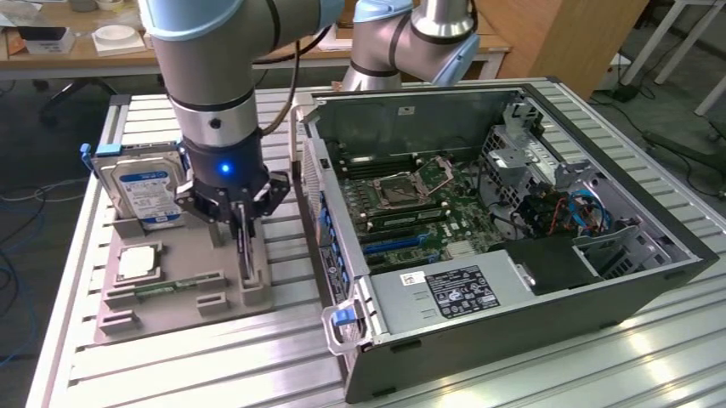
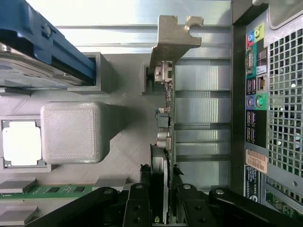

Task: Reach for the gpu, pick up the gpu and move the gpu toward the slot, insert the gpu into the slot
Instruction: 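Pick up the gpu and move the gpu toward the slot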

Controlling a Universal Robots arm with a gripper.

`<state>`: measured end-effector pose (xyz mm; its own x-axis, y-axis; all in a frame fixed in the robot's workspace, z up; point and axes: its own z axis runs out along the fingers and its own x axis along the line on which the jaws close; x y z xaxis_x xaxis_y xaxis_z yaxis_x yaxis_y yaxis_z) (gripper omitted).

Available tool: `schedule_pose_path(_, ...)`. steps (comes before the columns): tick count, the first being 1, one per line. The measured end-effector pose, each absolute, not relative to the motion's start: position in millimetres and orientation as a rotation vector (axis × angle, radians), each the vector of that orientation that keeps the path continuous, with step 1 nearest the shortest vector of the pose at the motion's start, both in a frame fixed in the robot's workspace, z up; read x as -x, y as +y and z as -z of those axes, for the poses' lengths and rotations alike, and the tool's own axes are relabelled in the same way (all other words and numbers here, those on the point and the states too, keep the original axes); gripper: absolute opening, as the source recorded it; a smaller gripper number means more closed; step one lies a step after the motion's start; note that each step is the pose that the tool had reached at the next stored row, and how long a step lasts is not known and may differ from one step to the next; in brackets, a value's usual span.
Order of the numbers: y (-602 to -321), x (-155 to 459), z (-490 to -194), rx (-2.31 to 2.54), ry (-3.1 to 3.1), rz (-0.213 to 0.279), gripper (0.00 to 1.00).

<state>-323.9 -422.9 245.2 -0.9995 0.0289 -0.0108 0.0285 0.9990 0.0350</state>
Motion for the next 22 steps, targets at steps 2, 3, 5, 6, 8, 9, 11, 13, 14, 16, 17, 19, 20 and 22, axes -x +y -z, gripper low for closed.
schedule_pose_path(2,-423.0,323.9,-250.6,-0.045,3.13,-0.055,0.27)
schedule_pose_path(3,-423.1,323.9,-253.0,-0.045,3.13,-0.055,0.27)
schedule_pose_path(5,-423.2,324.0,-257.6,-0.045,3.129,-0.055,0.27)
schedule_pose_path(6,-423.2,324.0,-260.1,-0.045,3.129,-0.055,0.27)
schedule_pose_path(8,-423.3,324.1,-265.1,-0.045,3.129,-0.056,0.27)
schedule_pose_path(9,-423.4,324.1,-267.1,-0.045,3.129,-0.057,0.27)
schedule_pose_path(11,-423.5,324.2,-271.4,-0.045,3.129,-0.057,0.27)
schedule_pose_path(13,-423.6,324.1,-276.0,-0.045,3.13,-0.057,0.27)
schedule_pose_path(14,-423.6,324.2,-278.5,-0.045,3.129,-0.057,0.27)
schedule_pose_path(16,-423.6,324.2,-283.0,-0.045,3.13,-0.057,0.27)
schedule_pose_path(17,-423.6,324.1,-284.9,-0.045,3.129,-0.058,0.27)
schedule_pose_path(19,-423.7,324.2,-288.9,-0.045,3.129,-0.058,0.27)
schedule_pose_path(20,-423.7,324.2,-291.0,-0.045,3.13,-0.058,0.27)
schedule_pose_path(22,-423.8,324.2,-294.6,-0.045,3.13,-0.058,0.27)
